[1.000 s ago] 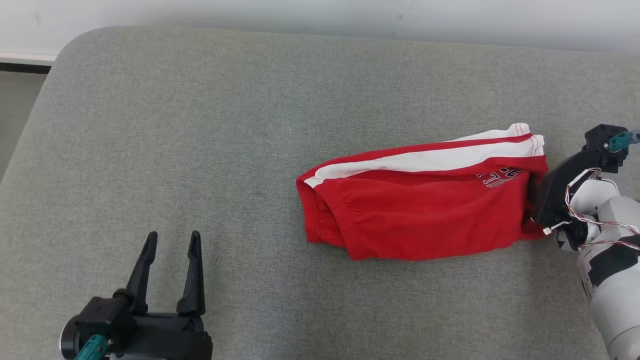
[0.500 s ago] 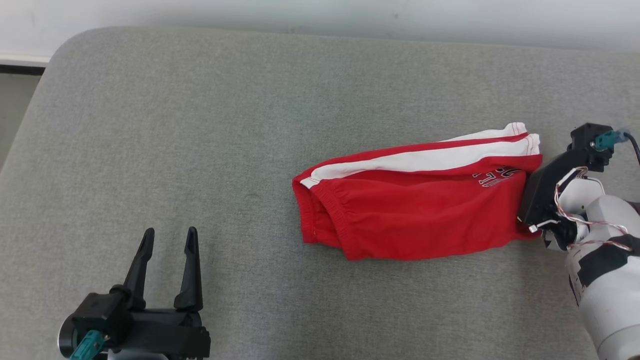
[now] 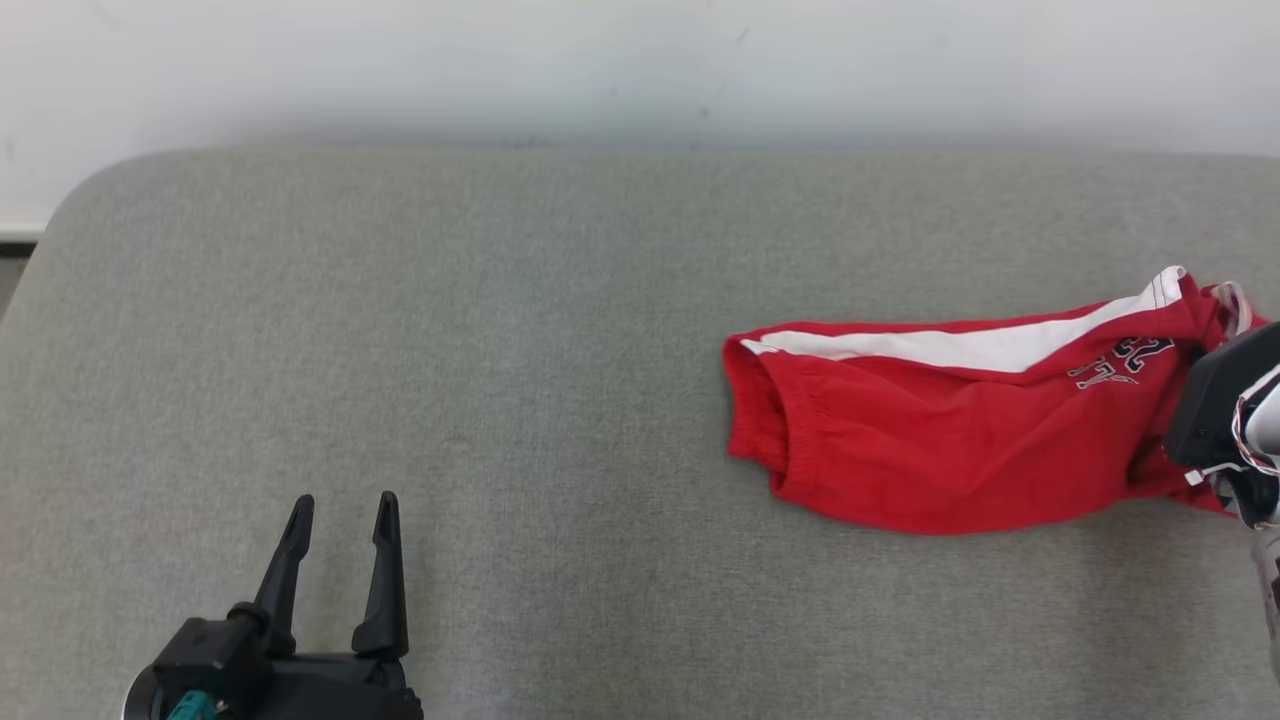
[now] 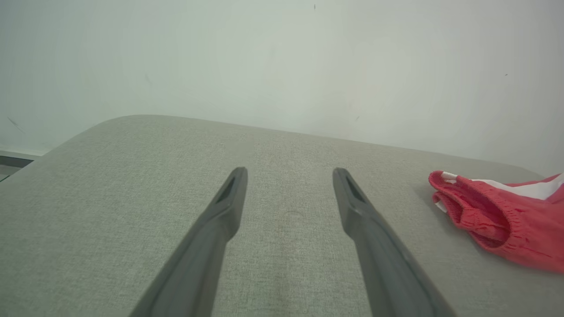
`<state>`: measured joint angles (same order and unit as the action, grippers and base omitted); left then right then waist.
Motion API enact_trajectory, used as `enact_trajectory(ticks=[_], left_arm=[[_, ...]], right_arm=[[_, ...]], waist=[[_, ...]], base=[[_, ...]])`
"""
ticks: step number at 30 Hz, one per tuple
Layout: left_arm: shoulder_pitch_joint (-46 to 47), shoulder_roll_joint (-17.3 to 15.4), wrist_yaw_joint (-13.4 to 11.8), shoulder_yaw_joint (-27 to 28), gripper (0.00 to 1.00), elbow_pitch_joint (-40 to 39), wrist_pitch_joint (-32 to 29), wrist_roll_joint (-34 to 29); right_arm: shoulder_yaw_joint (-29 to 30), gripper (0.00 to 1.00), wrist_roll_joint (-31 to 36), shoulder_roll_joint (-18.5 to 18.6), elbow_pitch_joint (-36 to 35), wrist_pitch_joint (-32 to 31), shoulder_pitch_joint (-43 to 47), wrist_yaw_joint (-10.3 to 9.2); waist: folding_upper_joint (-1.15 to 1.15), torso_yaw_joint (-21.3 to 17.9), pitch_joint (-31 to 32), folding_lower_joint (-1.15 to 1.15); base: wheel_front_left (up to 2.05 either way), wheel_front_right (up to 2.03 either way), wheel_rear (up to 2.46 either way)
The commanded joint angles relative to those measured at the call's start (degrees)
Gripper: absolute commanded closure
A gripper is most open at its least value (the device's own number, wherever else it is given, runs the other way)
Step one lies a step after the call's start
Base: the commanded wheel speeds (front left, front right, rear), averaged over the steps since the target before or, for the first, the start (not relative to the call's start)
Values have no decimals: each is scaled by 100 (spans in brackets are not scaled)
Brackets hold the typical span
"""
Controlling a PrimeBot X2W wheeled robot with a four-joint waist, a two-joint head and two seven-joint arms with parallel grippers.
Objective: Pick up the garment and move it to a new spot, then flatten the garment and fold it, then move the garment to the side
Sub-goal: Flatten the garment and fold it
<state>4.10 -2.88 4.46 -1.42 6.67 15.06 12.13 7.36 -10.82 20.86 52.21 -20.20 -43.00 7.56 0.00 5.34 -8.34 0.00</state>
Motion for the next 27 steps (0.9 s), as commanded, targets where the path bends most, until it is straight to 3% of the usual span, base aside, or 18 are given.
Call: enact_trajectory(ticks=[1, 8, 16, 21, 27], left_arm=[[-82, -3, -40, -15, 0, -5, 12, -11], [-245, -3, -82, -59, 0, 46, 12, 40], [-215, -2, -59, -105, 0, 81, 12, 46], [-152, -2, -55, -168, 0, 60, 12, 101], [-138, -2, -64, -272, 0, 74, 12, 149]], right_arm=[[25, 100, 74, 39, -94, -3, 99, -17], [-240, 100, 271, -353, -1103, -231, 341, -17], [-1468, 100, -114, -1062, -2039, -902, 459, -16], [-1930, 100, -287, -1364, -2014, -1128, 404, -17], [-2043, 100, -354, -1608, -1563, -1195, 285, -17]], waist=[[0, -136, 172, 0], [0, -222, 348, 0], [0, -193, 370, 0], [0, -72, 311, 0], [0, 99, 213, 0]], base=[[0, 0, 0], [0, 0, 0], [0, 0, 0], [0, 0, 0], [0, 0, 0]])
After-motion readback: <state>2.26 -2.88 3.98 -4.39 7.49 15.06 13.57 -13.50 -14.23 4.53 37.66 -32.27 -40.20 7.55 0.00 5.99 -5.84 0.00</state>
